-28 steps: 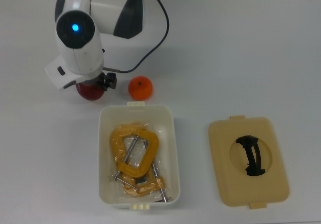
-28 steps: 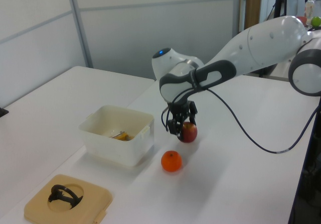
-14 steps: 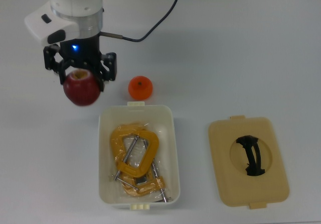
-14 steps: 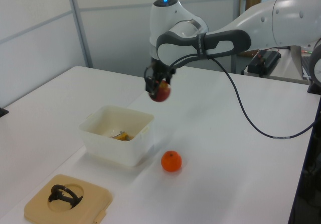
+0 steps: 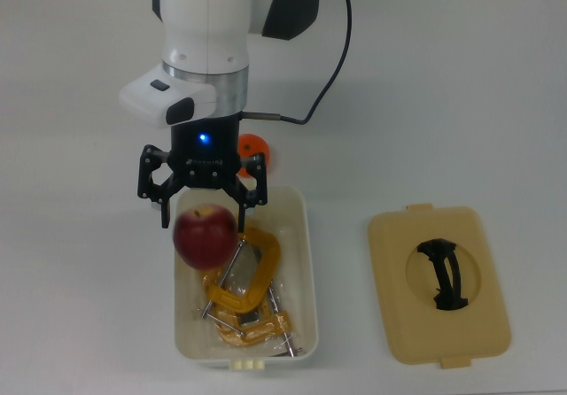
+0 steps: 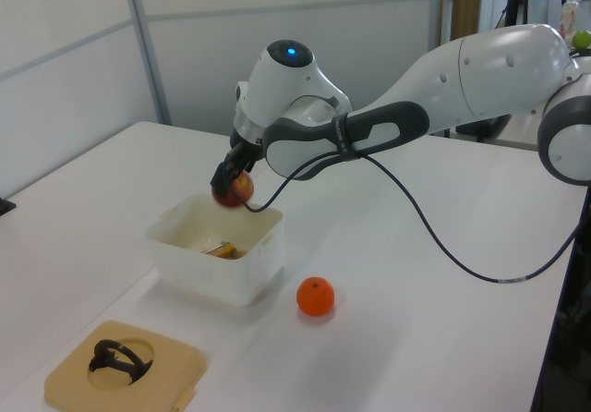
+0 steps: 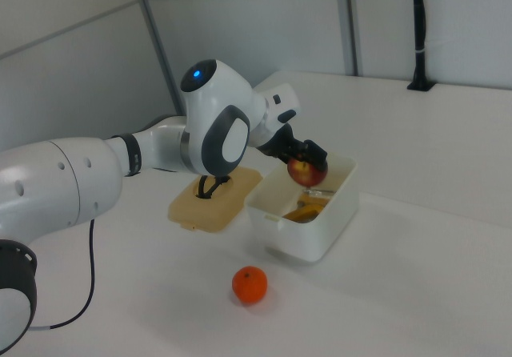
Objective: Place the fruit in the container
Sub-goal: 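Lift the apple and carry it over the white container, then release, then raise the open gripper out of the container, then lower the gripper down onto the orange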
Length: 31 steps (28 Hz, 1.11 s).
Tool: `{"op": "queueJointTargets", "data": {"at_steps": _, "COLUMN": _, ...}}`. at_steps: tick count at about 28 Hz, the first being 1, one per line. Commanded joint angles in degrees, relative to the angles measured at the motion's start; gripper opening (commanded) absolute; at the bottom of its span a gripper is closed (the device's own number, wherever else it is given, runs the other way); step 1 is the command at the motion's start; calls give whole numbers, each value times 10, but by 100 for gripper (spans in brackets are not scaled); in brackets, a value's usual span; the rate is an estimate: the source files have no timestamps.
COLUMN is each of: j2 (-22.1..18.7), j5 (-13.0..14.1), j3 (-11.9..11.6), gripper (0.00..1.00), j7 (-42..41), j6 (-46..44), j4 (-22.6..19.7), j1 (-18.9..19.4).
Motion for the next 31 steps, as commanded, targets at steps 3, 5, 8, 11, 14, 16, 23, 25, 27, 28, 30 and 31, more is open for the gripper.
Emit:
{"op": "queueJointTargets", "data": {"at_steps": 3, "j2": -41, "j5": 1, "j3": -2, "gripper": 100, "j7": 72, "j6": -74, "j4": -7, "j1": 11}}
{"op": "queueJointTargets", "data": {"at_steps": 5, "j2": -57, "j5": 2, "j3": -2, "gripper": 100, "j7": 70, "j6": -126, "j4": -7, "j1": 11}}
{"op": "queueJointTargets", "data": {"at_steps": 8, "j2": -88, "j5": 3, "j3": -2, "gripper": 100, "j7": 52, "j6": -233, "j4": -7, "j1": 12}}
{"op": "queueJointTargets", "data": {"at_steps": 11, "j2": -108, "j5": 25, "j3": 3, "gripper": 100, "j7": -14, "j6": -339, "j4": -15, "j1": 13}}
{"op": "queueJointTargets", "data": {"at_steps": 14, "j2": -109, "j5": 56, "j3": 5, "gripper": 100, "j7": -68, "j6": -399, "j4": -19, "j1": 13}}
{"op": "queueJointTargets", "data": {"at_steps": 16, "j2": -108, "j5": 56, "j3": 6, "gripper": 100, "j7": -73, "j6": -407, "j4": -29, "j1": 14}}
{"op": "queueJointTargets", "data": {"at_steps": 23, "j2": -99, "j5": 56, "j3": 17, "gripper": 100, "j7": -77, "j6": -384, "j4": -102, "j1": 22}}
{"op": "queueJointTargets", "data": {"at_steps": 25, "j2": -95, "j5": 56, "j3": 26, "gripper": 100, "j7": -74, "j6": -344, "j4": -137, "j1": 22}}
{"op": "queueJointTargets", "data": {"at_steps": 27, "j2": -91, "j5": 54, "j3": 33, "gripper": 100, "j7": -70, "j6": -320, "j4": -156, "j1": 22}}
{"op": "queueJointTargets", "data": {"at_steps": 28, "j2": -86, "j5": 53, "j3": 37, "gripper": 100, "j7": -69, "j6": -311, "j4": -161, "j1": 22}}
{"op": "queueJointTargets", "data": {"at_steps": 30, "j2": -75, "j5": 49, "j3": 40, "gripper": 100, "j7": -68, "j6": -300, "j4": -166, "j1": 22}}
{"op": "queueJointTargets", "data": {"at_steps": 31, "j2": -72, "j5": 46, "j3": 40, "gripper": 100, "j7": -68, "j6": -299, "j4": -166, "j1": 22}}
